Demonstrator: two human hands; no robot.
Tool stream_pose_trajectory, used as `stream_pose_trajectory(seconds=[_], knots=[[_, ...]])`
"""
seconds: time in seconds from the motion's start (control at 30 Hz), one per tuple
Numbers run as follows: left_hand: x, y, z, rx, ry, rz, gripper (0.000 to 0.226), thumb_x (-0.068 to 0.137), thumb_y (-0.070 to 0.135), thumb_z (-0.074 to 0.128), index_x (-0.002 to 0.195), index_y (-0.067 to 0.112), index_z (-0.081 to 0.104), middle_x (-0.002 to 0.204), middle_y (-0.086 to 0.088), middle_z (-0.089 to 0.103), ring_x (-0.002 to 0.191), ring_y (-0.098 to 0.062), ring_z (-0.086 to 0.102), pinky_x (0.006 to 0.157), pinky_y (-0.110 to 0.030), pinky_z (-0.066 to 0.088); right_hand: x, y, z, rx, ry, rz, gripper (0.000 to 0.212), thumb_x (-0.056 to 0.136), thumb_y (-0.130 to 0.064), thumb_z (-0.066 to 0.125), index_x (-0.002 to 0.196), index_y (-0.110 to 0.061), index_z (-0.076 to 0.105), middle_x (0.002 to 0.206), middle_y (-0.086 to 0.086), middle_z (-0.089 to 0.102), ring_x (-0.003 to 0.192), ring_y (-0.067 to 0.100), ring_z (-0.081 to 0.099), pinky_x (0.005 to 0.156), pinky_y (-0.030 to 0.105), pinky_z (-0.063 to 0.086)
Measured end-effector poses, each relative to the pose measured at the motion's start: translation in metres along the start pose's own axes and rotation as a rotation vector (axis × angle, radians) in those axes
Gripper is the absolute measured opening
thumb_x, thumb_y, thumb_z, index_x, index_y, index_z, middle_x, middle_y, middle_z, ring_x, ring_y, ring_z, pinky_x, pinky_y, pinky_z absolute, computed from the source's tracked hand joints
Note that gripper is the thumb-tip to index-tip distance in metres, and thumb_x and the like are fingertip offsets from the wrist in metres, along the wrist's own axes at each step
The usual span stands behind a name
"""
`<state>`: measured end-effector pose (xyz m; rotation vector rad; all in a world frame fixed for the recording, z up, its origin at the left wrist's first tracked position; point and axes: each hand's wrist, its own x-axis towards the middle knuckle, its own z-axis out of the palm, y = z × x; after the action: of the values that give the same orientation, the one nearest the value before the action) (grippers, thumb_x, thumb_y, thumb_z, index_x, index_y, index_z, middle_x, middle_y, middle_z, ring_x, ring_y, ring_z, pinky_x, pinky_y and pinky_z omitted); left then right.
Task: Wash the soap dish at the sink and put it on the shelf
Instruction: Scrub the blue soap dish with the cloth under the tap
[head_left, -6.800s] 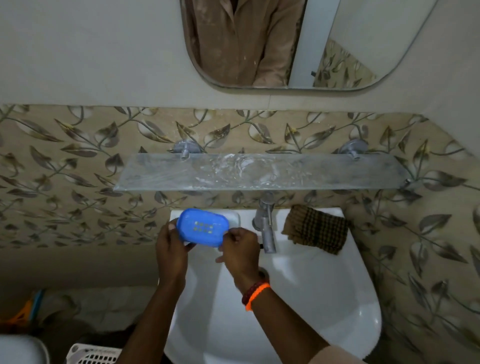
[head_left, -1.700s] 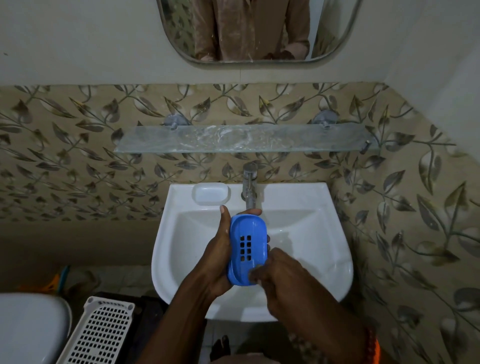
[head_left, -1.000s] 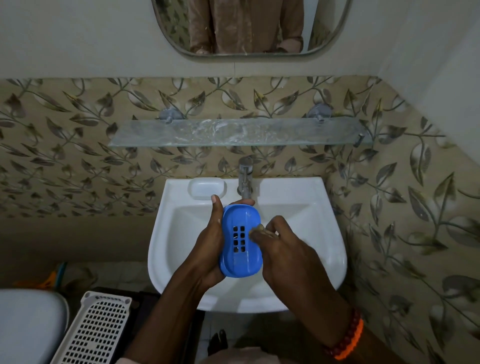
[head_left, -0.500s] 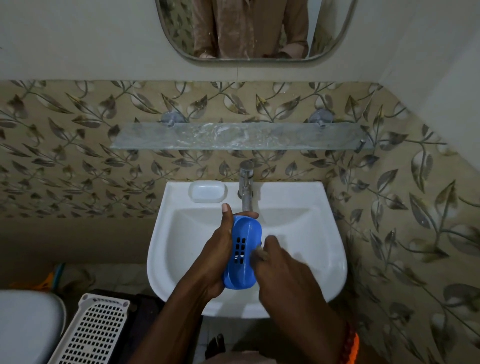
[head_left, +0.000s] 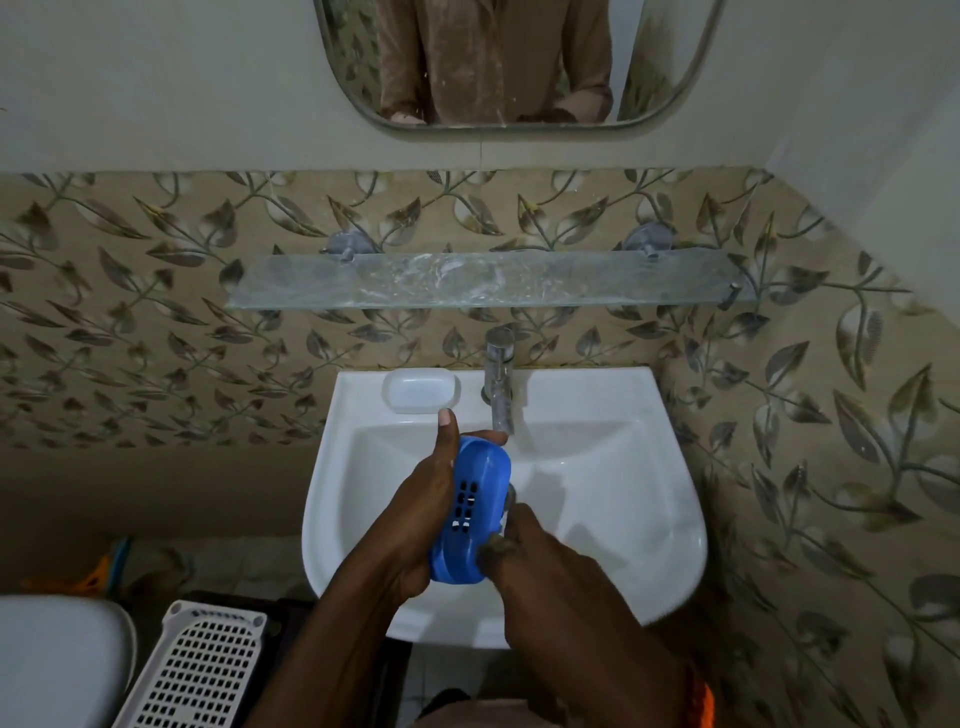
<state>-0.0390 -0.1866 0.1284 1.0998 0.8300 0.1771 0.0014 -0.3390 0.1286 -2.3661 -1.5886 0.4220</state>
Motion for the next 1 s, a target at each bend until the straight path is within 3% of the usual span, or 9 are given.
stream_pose_trajectory(seconds=[0.17, 0.33, 0.4, 0.47, 0.57, 0.67, 0.8, 0.9, 1.0], knots=[[-0.002, -0.002, -0.009, -0.012, -0.058, -0.043, 0.076, 0.084, 0.076, 0.038, 0.118, 0.018, 0.073, 0.098, -0.022, 0.075, 0.086, -0.036, 0.07, 0.094, -0.053, 0.054, 0.036, 0.011, -0.019, -0.084, 0.227, 0.119, 0.029, 0.1, -0.012, 0.047, 0.127, -0.021, 0.05, 0.116, 0.002, 0.045, 0.086, 0.016, 0.059, 0.072, 0.027, 0.05], [0.009, 0.004, -0.024, -0.015, -0.037, -0.047, 0.075, 0.088, 0.079, 0.031, 0.115, 0.025, 0.076, 0.095, -0.015, 0.08, 0.084, -0.027, 0.076, 0.077, -0.038, 0.059, 0.028, -0.011, -0.002, -0.081, 0.111, 0.08, 0.031, 0.099, -0.01, 0.045, 0.129, -0.019, 0.048, 0.124, 0.004, 0.043, 0.087, 0.016, 0.06, 0.067, 0.024, 0.046], [0.01, 0.001, -0.032, -0.01, -0.028, -0.044, 0.077, 0.084, 0.08, 0.033, 0.115, 0.025, 0.076, 0.095, -0.018, 0.079, 0.084, -0.028, 0.075, 0.081, -0.04, 0.059, 0.025, -0.017, 0.004, -0.008, 0.068, 0.091, 0.031, 0.096, -0.009, 0.05, 0.124, -0.022, 0.051, 0.127, 0.003, 0.042, 0.08, 0.014, 0.062, 0.069, 0.024, 0.052], [0.008, -0.004, -0.038, -0.012, -0.053, -0.047, 0.075, 0.083, 0.081, 0.035, 0.114, 0.026, 0.076, 0.097, -0.02, 0.078, 0.084, -0.031, 0.074, 0.082, -0.042, 0.059, 0.037, -0.014, -0.001, 0.005, 0.126, 0.123, 0.028, 0.096, -0.011, 0.055, 0.121, -0.023, 0.057, 0.121, 0.002, 0.048, 0.075, 0.01, 0.06, 0.072, 0.022, 0.056], [0.008, -0.006, -0.044, -0.064, -0.105, -0.087, 0.074, 0.086, 0.079, 0.038, 0.11, 0.021, 0.078, 0.102, -0.021, 0.078, 0.083, -0.03, 0.075, 0.074, -0.038, 0.062, 0.052, -0.014, -0.013, -0.022, 0.257, 0.152, 0.021, 0.094, -0.015, 0.063, 0.116, -0.014, 0.065, 0.111, 0.006, 0.057, 0.063, 0.009, 0.054, 0.06, 0.016, 0.047], [0.012, -0.003, -0.049, -0.109, -0.13, -0.109, 0.075, 0.086, 0.08, 0.04, 0.109, 0.02, 0.079, 0.112, -0.024, 0.075, 0.086, -0.03, 0.075, 0.074, -0.037, 0.062, 0.055, -0.025, -0.004, -0.042, 0.275, 0.16, 0.026, 0.088, -0.015, 0.072, 0.114, -0.012, 0.067, 0.108, 0.006, 0.06, 0.069, 0.011, 0.063, 0.06, 0.018, 0.052], [0.012, -0.007, -0.053, -0.123, -0.146, -0.154, 0.075, 0.085, 0.081, 0.039, 0.104, 0.023, 0.082, 0.111, -0.02, 0.077, 0.097, -0.03, 0.076, 0.08, -0.039, 0.061, 0.064, -0.038, 0.007, 0.055, 0.309, 0.135, 0.032, 0.095, -0.016, 0.062, 0.127, -0.016, 0.06, 0.124, 0.001, 0.056, 0.097, 0.018, 0.065, 0.08, 0.031, 0.061], [0.014, -0.009, -0.053, -0.145, -0.137, -0.128, 0.075, 0.085, 0.081, 0.038, 0.104, 0.023, 0.081, 0.106, -0.018, 0.078, 0.088, -0.029, 0.077, 0.076, -0.038, 0.061, 0.066, -0.036, 0.003, 0.046, 0.346, 0.246, 0.028, 0.094, -0.012, 0.053, 0.121, -0.018, 0.058, 0.116, 0.002, 0.054, 0.089, 0.026, 0.061, 0.069, 0.04, 0.055], [0.017, -0.004, -0.054, -0.165, -0.124, -0.093, 0.074, 0.085, 0.08, 0.037, 0.11, 0.025, 0.079, 0.106, -0.019, 0.077, 0.086, -0.029, 0.075, 0.078, -0.041, 0.061, 0.055, -0.03, 0.006, 0.044, 0.281, 0.242, 0.022, 0.097, -0.019, 0.051, 0.118, -0.022, 0.054, 0.109, -0.005, 0.049, 0.081, 0.015, 0.058, 0.062, 0.026, 0.047]])
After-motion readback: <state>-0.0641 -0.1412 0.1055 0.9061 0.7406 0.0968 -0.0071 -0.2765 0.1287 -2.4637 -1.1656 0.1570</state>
